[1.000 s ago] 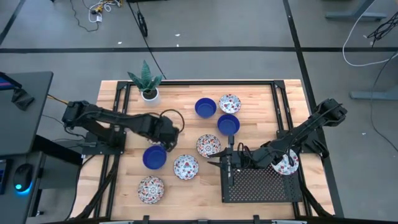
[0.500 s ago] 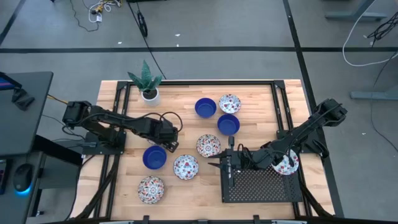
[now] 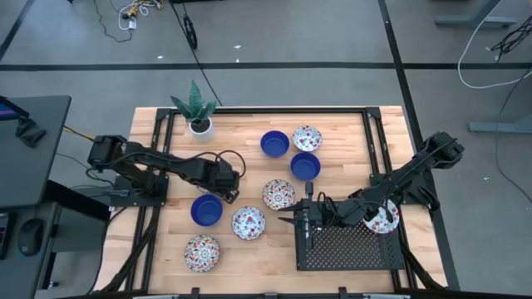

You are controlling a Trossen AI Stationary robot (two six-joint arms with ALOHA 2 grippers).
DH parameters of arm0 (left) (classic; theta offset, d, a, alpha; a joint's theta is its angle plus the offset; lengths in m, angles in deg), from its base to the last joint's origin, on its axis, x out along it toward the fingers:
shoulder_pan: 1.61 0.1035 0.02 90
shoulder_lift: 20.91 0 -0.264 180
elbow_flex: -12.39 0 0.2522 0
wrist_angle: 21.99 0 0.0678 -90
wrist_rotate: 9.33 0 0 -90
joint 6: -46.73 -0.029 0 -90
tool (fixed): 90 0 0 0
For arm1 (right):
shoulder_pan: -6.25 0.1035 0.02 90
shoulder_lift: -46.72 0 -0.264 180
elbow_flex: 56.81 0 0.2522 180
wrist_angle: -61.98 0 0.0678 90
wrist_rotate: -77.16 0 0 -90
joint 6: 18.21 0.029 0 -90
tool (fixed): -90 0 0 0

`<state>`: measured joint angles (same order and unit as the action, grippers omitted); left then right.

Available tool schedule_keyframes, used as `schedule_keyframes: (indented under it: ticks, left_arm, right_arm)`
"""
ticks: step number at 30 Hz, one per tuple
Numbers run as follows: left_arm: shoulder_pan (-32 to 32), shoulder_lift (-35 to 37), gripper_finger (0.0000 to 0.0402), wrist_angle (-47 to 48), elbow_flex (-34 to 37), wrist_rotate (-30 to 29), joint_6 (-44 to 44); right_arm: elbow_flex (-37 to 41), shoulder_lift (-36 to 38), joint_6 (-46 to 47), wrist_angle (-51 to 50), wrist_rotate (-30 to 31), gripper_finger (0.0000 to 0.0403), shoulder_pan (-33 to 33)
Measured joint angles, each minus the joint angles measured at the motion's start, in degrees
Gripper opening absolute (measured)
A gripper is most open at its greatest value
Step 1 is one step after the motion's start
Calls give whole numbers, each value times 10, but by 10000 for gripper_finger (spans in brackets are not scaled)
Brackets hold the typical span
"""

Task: Pick & Place Mini bowls
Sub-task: Put the top left orange patterned bowl on the shelf

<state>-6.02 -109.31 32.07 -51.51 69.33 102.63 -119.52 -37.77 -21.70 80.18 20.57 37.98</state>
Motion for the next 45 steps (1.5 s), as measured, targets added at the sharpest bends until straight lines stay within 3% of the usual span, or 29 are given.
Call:
schedule_keyframes:
  ticks: [19, 30, 40, 45]
  left_arm:
    - [-7, -1, 84, 9, -16, 5, -5]
    - [-7, -1, 44, 17, -16, -6, -1]
    - [-7, -1, 103, 16, -16, -3, 19]
    - [-7, -1, 111, 21, -16, -3, 34]
  right_arm:
    - [0, 0, 0, -5, 0, 98, 0]
    - [0, 0, 0, -5, 0, 98, 0]
    - [0, 0, 0, -13, 0, 98, 0]
    - [0, 0, 0, -13, 0, 98, 0]
